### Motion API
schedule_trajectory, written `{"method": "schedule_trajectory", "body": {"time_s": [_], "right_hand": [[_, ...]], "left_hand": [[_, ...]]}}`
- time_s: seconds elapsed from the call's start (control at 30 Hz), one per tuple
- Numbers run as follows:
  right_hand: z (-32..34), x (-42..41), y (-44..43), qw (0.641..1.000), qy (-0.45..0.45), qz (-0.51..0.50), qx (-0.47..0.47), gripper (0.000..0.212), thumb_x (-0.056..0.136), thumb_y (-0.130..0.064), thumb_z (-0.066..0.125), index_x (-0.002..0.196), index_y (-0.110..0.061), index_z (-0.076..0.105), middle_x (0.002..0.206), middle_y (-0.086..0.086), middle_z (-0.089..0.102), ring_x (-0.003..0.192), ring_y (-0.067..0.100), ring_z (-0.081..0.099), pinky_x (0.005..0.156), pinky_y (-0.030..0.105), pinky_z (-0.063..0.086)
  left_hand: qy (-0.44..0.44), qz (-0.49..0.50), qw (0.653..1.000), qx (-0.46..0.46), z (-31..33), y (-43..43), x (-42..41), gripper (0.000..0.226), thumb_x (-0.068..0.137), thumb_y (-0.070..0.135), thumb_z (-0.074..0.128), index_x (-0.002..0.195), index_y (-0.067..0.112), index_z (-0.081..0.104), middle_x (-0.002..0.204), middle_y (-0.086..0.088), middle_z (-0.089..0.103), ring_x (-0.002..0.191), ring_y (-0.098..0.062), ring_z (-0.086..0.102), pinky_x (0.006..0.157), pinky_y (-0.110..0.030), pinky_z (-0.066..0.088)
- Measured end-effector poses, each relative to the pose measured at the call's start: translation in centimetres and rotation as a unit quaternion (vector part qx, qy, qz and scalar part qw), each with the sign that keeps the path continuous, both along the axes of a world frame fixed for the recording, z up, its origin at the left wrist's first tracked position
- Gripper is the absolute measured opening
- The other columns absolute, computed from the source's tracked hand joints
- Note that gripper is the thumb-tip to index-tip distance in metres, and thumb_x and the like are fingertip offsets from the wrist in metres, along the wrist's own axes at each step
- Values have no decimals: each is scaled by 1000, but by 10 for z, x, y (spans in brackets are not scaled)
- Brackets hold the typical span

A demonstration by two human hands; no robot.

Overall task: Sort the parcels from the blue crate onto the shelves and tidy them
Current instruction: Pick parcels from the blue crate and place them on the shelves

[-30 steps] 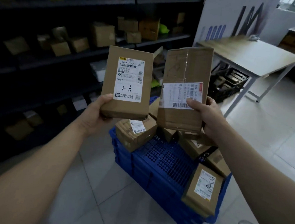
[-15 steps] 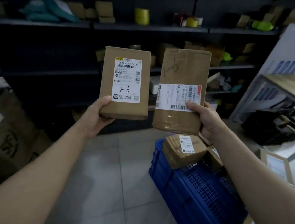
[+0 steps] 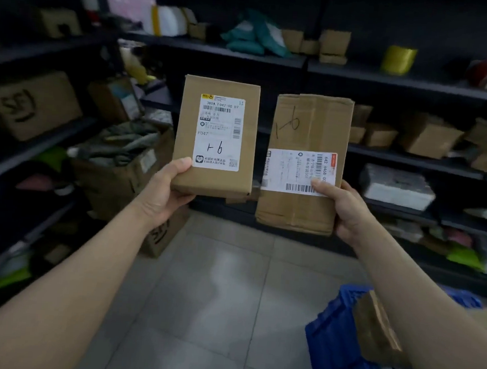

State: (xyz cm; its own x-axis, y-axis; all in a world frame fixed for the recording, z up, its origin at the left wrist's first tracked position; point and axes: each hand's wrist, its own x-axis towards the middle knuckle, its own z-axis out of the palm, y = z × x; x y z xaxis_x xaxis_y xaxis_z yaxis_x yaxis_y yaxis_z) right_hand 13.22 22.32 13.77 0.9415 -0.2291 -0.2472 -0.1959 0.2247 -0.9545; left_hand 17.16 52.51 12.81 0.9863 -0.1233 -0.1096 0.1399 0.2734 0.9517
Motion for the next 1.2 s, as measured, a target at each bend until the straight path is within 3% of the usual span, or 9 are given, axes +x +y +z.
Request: {"method": "schedule_trajectory", "body": {"time_s": [0.07,0.27,0.43,0.53,0.73,0.93,1.03,1.13,1.2], "right_hand": [[3,18,13,999,-2,44,0,51,80,-22,76,127,-20,55,103,1,74,91,19,71,69,36,57],[16,53,49,983,-10,181,9,38,82,-23,74,117,-23,60,99,0,76,90,19,72,73,39,57],[15,67,87,963,1,271,17,45,80,-25,75,122,-22,60,103,0,75,95,21,71,78,42,57],[9,66,121,945,9,326,30,46,79,-26,76,122,-22,60,103,0,75,92,20,73,71,39,58],[3,42,208,904,19,424,45,47,78,-19,75,122,-17,61,106,6,74,98,26,71,88,49,55],[7,10,291,877,6,481,23,57,71,-21,79,124,-16,61,103,4,75,95,24,71,83,42,56],[11,-8,336,865,5,501,13,53,77,-21,77,127,-18,58,105,3,74,98,24,70,80,42,57],[14,-30,381,857,-1,515,12,48,80,-20,75,125,-18,58,100,1,75,88,19,72,64,32,56],[13,-44,408,851,-1,526,13,47,81,-19,74,125,-17,58,99,2,75,87,18,72,61,31,55]], "left_hand": [[-7,40,999,-9,5,13,-10,40,73,37,57,111,26,62,112,2,68,102,-14,57,86,-34,46],[-36,150,988,-4,21,44,-49,38,77,36,55,113,29,61,115,4,68,112,-15,56,95,-39,46],[-23,245,969,18,17,67,-97,62,70,45,62,129,25,53,125,0,63,119,-19,54,101,-40,41],[-14,298,954,25,13,83,-132,48,76,43,56,121,27,58,124,-1,63,119,-21,54,101,-40,42],[3,400,916,18,4,130,-209,59,75,45,59,129,23,53,126,-2,62,120,-23,55,103,-42,41],[-2,454,891,10,0,182,-275,54,75,45,56,125,25,56,125,-2,63,117,-21,56,93,-35,46],[6,487,873,-1,-2,216,-306,59,72,47,59,127,24,55,128,-5,60,119,-24,54,98,-39,44],[7,507,862,2,-3,252,-333,64,68,50,62,127,25,56,128,-6,61,121,-27,53,105,-47,39],[3,512,859,6,-3,273,-349,68,65,52,63,126,25,56,126,-6,62,118,-26,55,104,-48,39]]}}
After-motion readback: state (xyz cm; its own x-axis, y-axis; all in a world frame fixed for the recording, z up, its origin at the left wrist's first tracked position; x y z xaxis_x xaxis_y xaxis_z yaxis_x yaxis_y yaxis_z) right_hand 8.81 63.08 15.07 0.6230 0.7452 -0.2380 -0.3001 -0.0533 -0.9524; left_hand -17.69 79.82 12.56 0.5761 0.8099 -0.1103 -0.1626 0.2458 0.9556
